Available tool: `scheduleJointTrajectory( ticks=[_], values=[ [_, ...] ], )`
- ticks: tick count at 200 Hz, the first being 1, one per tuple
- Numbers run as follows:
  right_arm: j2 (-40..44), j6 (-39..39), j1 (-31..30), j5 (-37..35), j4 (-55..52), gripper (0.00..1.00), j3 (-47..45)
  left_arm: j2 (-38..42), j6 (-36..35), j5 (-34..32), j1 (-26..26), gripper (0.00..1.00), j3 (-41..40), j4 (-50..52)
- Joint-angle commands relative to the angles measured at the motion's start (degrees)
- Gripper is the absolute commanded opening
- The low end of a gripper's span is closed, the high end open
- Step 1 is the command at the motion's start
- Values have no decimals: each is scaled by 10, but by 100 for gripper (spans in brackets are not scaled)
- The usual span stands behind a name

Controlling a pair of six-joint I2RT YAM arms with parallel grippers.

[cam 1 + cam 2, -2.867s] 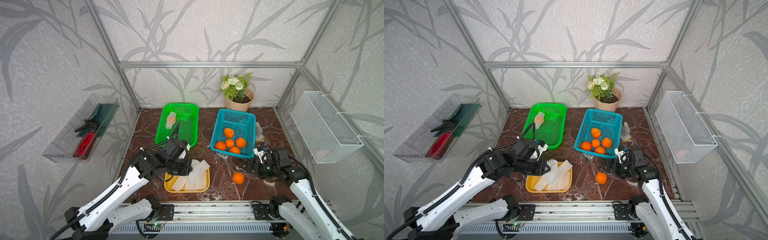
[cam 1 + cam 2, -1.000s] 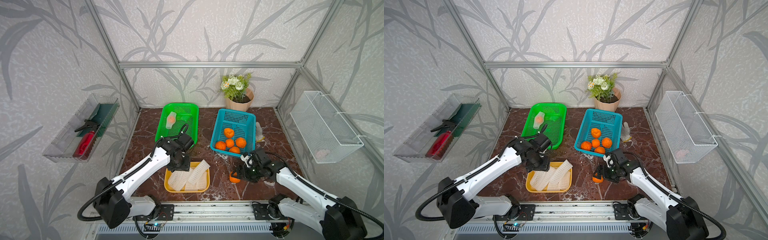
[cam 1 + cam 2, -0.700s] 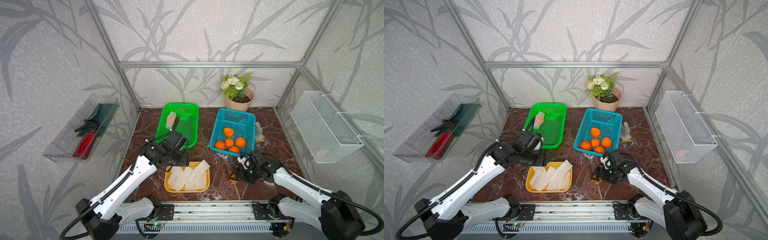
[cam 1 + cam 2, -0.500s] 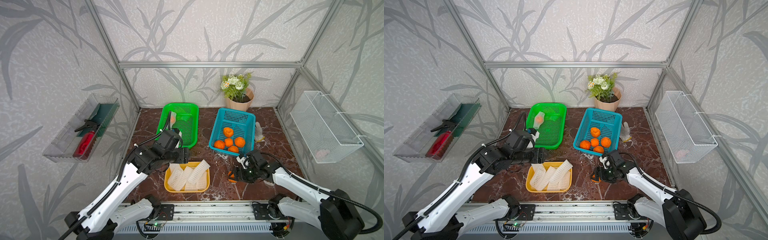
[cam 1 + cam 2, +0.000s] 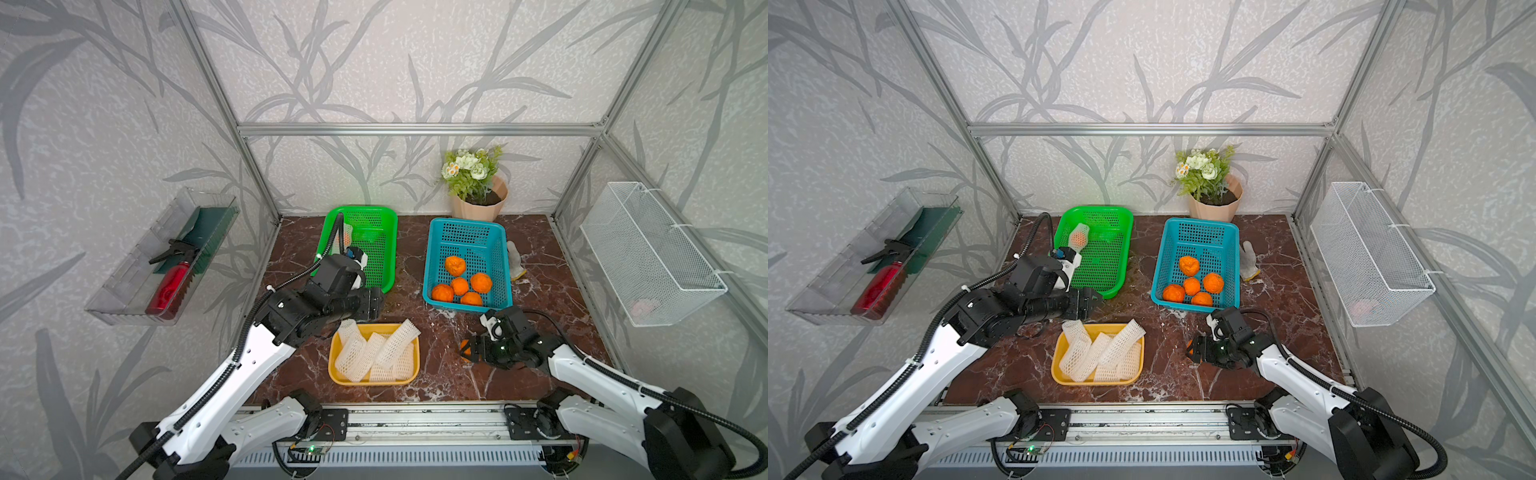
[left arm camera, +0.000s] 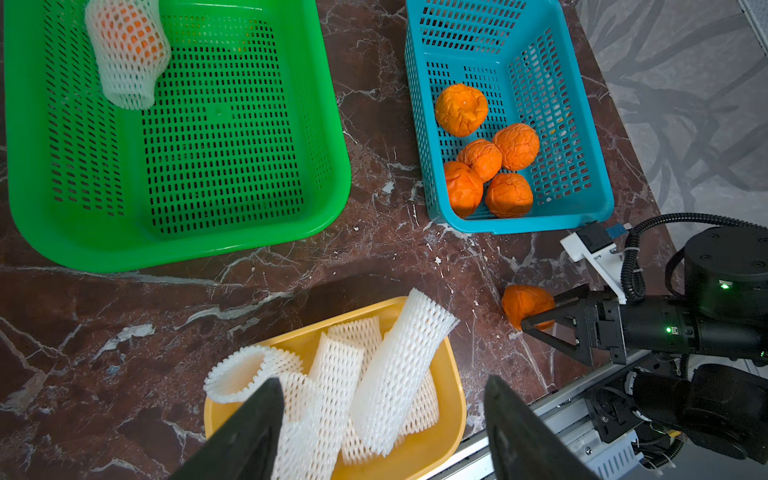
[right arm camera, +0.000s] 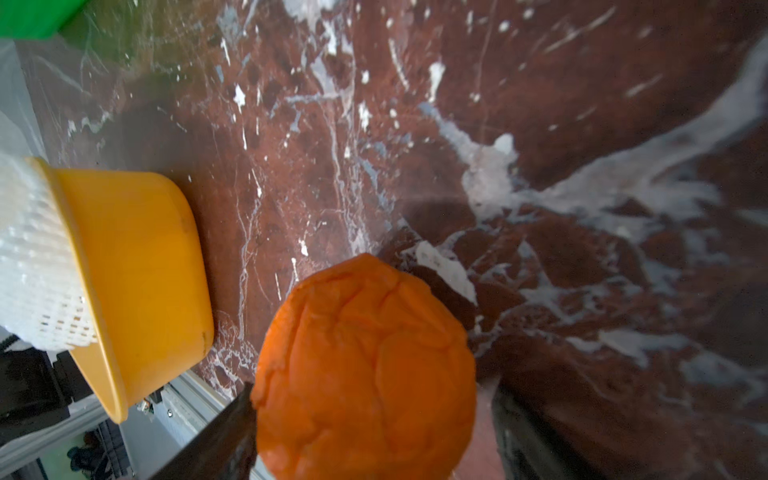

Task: Remove foam nets from oranges
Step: Pick up the orange from the center of the board.

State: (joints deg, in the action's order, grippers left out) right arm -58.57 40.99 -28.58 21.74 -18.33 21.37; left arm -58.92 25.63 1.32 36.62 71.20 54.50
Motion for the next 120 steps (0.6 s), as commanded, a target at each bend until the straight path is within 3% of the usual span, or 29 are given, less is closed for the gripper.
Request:
scheduleJointTrajectory(
  ticks=[1,68,120],
  values=[
    [12,36,4,-38,32,85,-21,0,-12,-7,-3,75,13,-13],
    [4,58,2,-72,59,85,-33,-2,-13,-4,-3,75,4,-16],
    [-48,64,1,-82,100,82,-27,0,-14,-13,-3,75,-8,-18]
  ],
)
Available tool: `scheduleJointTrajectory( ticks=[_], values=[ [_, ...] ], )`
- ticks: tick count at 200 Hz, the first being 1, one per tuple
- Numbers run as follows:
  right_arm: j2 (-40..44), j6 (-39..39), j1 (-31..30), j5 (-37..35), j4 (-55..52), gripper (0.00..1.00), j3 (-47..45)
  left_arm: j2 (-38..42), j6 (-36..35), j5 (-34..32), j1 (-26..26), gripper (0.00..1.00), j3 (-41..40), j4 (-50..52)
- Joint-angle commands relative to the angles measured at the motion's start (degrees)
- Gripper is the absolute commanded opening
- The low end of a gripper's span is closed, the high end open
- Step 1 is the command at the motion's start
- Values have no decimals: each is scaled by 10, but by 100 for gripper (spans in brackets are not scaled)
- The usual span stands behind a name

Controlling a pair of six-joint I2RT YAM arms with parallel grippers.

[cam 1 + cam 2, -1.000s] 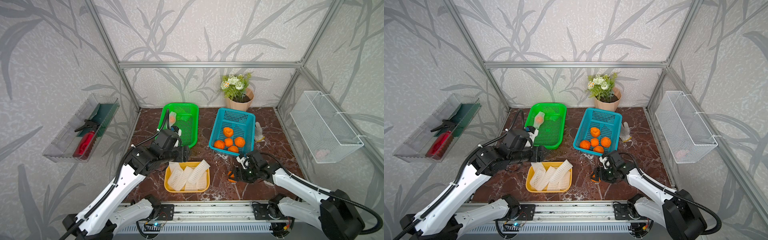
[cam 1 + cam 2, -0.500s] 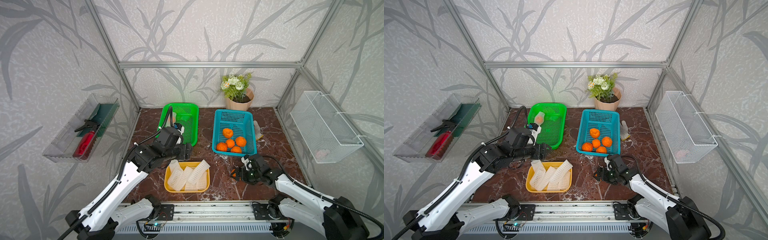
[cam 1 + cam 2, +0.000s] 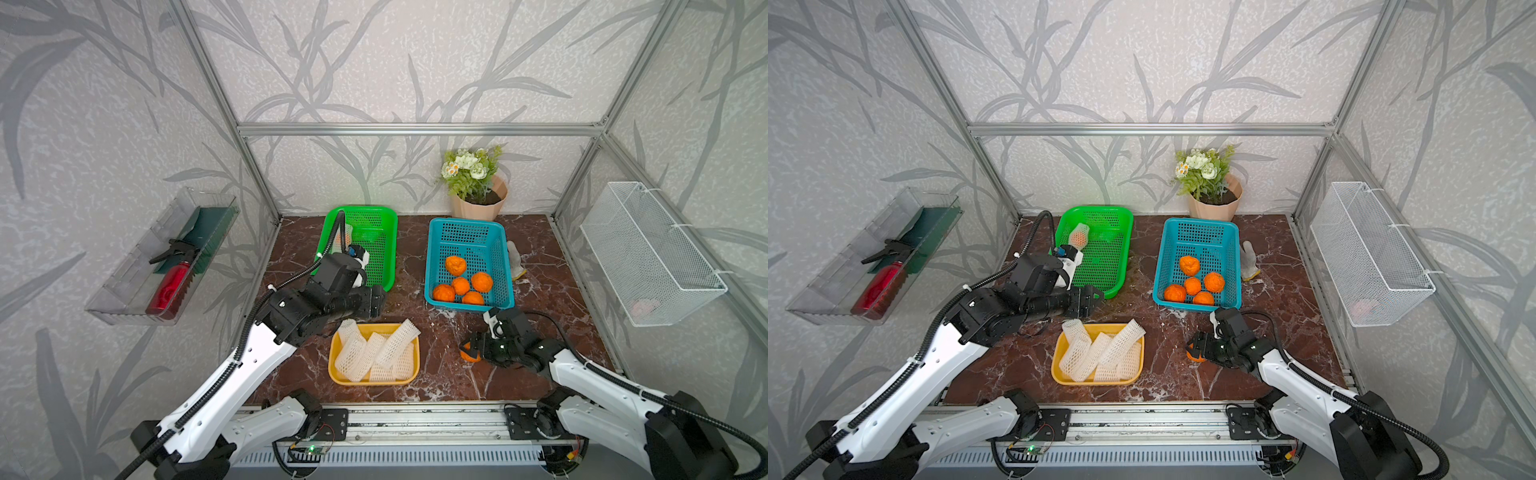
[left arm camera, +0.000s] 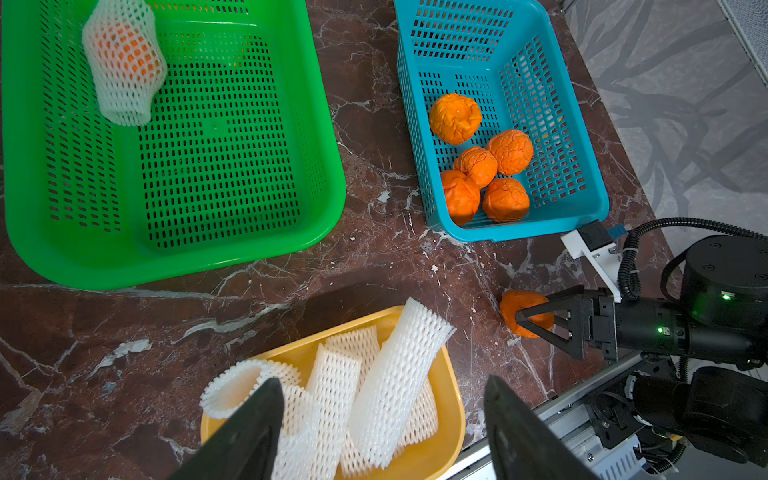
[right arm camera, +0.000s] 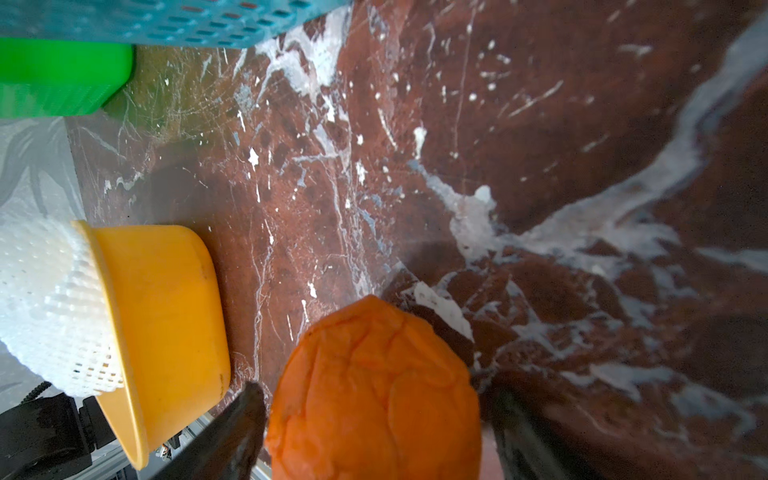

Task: Remove foam nets from oranges
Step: Pick up the orange from the center of the board.

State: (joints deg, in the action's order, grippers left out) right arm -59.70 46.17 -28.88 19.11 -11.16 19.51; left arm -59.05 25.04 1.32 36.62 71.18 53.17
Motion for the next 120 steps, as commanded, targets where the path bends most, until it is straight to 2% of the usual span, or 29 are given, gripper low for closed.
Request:
scheduleJointTrajectory(
  ticks=[1,31,66,120],
  values=[
    [-37,12,4,-56,29,82,-9,2,-8,-13,-3,75,-8,-4],
    [-34,8,4,-53,11,73,-9,6,-10,-22,-3,75,-15,-4],
    [29,-4,4,-56,-53,61,-11,11,-10,-29,-3,75,-23,-5],
    [144,-21,4,-43,-182,61,-8,0,-10,-25,-3,75,-26,-19]
  ],
)
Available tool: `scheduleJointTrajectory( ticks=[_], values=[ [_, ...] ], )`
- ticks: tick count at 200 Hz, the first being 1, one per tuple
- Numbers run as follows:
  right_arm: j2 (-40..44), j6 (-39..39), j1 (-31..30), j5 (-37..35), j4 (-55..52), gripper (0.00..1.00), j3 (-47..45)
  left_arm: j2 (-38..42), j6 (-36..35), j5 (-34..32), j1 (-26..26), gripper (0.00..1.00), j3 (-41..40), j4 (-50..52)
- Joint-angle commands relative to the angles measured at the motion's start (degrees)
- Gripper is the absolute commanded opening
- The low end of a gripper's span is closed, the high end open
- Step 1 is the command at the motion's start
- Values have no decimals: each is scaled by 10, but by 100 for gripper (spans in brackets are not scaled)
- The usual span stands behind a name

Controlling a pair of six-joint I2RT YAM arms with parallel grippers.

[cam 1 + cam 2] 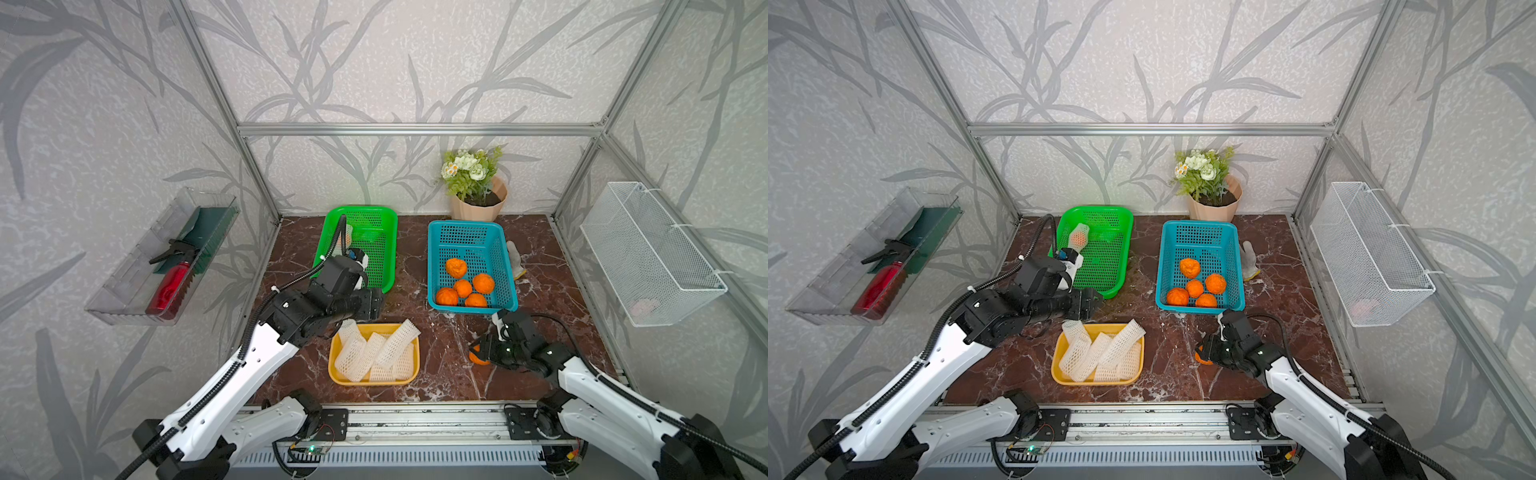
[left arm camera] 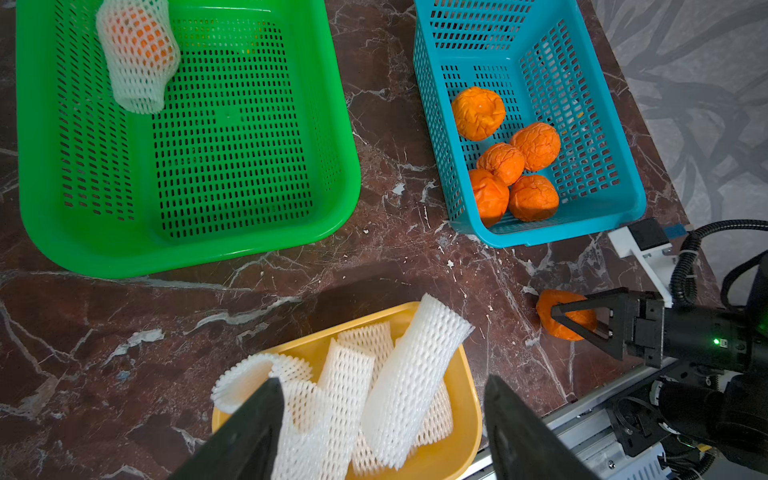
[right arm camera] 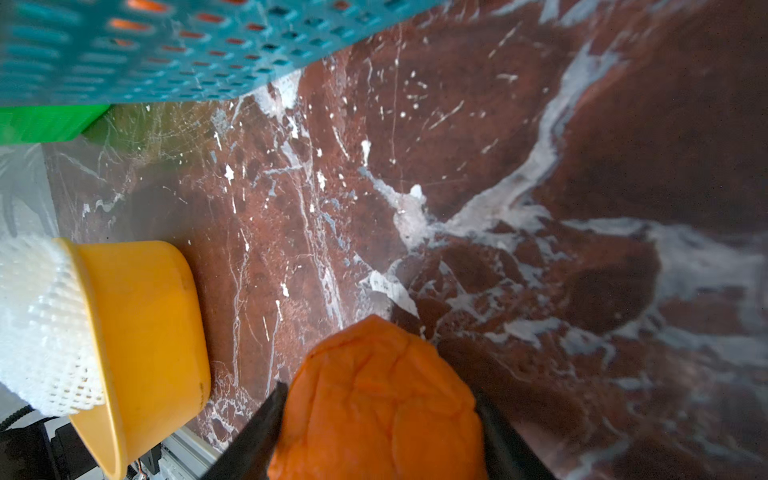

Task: Remove foam nets from oranges
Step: Pick up the orange from the center of the board, then place the orange in the basket.

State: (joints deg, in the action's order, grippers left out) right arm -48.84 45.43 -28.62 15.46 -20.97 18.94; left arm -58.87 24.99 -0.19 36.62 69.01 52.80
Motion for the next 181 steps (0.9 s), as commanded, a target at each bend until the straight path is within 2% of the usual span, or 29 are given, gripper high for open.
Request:
scheduleJointTrajectory(
  ticks=[1,80,108,126,145,181],
  values=[
    [38,-14,2,-6,-85,61,-3,-2,-10,-10,-3,75,-5,-15],
    [107,-78,2,52,-195,61,74,-28,-8,-3,-6,75,5,-38],
    [102,-85,2,62,-202,59,122,-81,3,5,-30,78,37,-28],
    [72,-85,2,57,-200,58,164,-126,0,-5,-42,78,72,-12],
    [24,-117,3,29,-196,58,219,-157,-4,-30,-63,80,91,-16],
    [-136,-157,32,-8,-169,58,332,-199,-24,1,-130,81,113,-55]
  ],
)
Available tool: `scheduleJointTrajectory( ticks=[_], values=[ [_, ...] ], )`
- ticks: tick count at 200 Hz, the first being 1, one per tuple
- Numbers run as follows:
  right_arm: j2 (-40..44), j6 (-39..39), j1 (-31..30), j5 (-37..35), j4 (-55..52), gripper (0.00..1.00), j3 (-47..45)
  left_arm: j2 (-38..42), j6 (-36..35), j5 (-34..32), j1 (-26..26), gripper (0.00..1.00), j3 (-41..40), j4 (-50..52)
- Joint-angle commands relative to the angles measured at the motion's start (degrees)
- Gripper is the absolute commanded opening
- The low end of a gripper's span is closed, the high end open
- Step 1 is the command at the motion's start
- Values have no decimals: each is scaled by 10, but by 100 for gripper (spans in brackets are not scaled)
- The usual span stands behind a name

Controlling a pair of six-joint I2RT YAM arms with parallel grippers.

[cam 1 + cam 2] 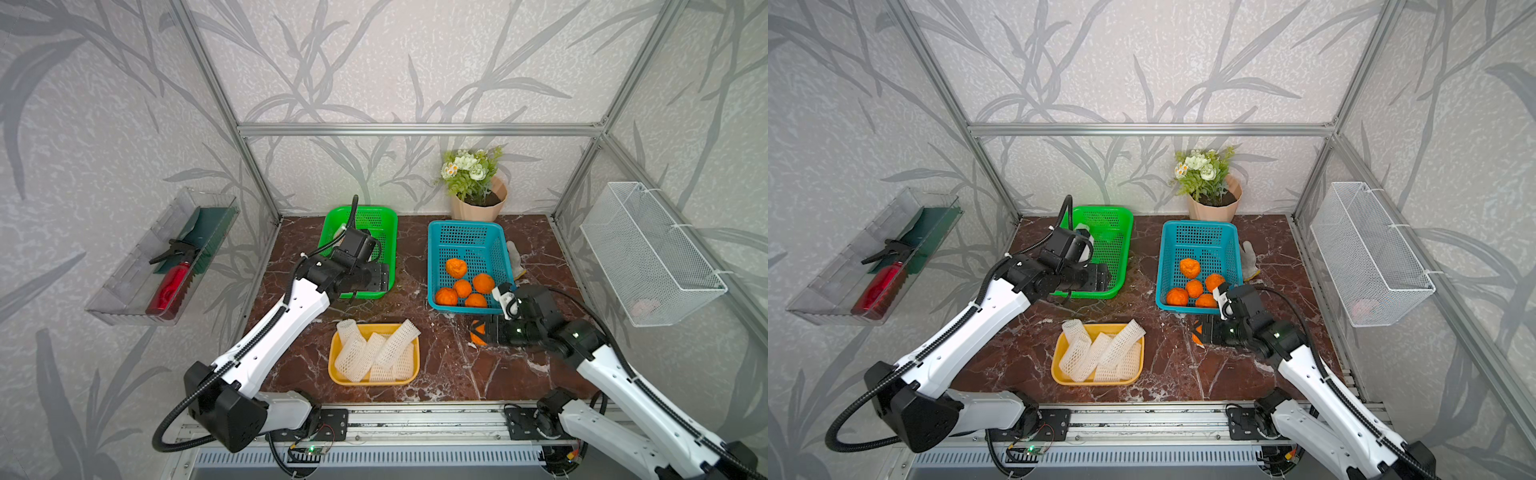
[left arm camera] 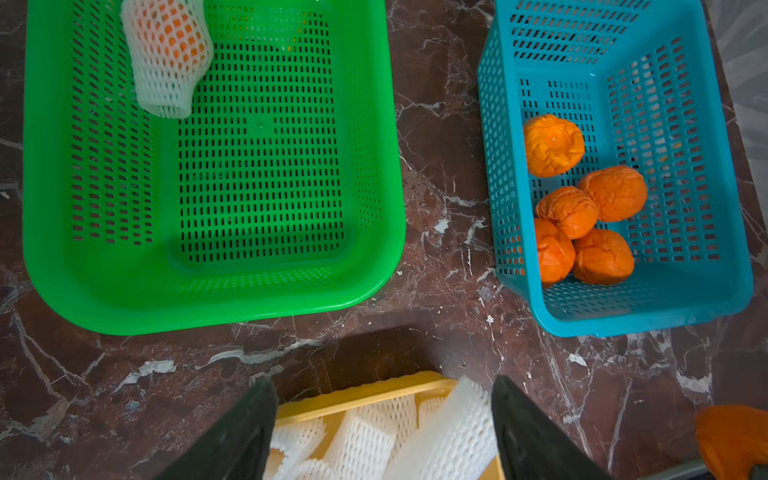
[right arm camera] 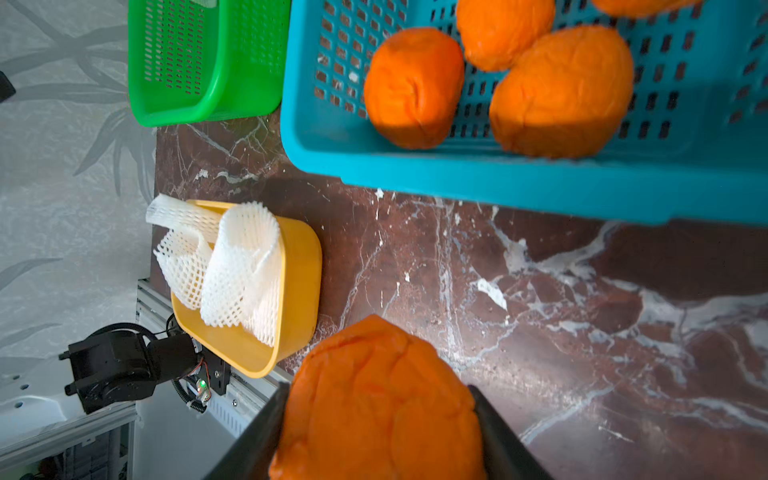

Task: Remove foam nets from oranges
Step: Place the orange in the basket.

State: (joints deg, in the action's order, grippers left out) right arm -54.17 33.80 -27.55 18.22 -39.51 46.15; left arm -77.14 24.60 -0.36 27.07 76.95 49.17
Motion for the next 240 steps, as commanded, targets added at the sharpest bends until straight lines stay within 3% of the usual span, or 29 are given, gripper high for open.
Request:
scheduleJointTrajectory(
  ticks=[1,75,148,185,240],
  values=[
    [-87,-42,22,-38,17,58,63,-19,-22,3,-36,81,35,-19],
    [-343,-89,118,-90,114,58,226,-80,-84,33,-104,81,85,-58],
    [-554,-114,146,-110,116,63,373,-156,-105,46,-164,81,108,-95],
    [-592,-120,152,-110,92,68,404,-239,-136,-13,-177,81,172,-69],
    [-542,-121,158,-86,78,82,379,-389,-159,-74,-190,81,310,-34]
  ],
)
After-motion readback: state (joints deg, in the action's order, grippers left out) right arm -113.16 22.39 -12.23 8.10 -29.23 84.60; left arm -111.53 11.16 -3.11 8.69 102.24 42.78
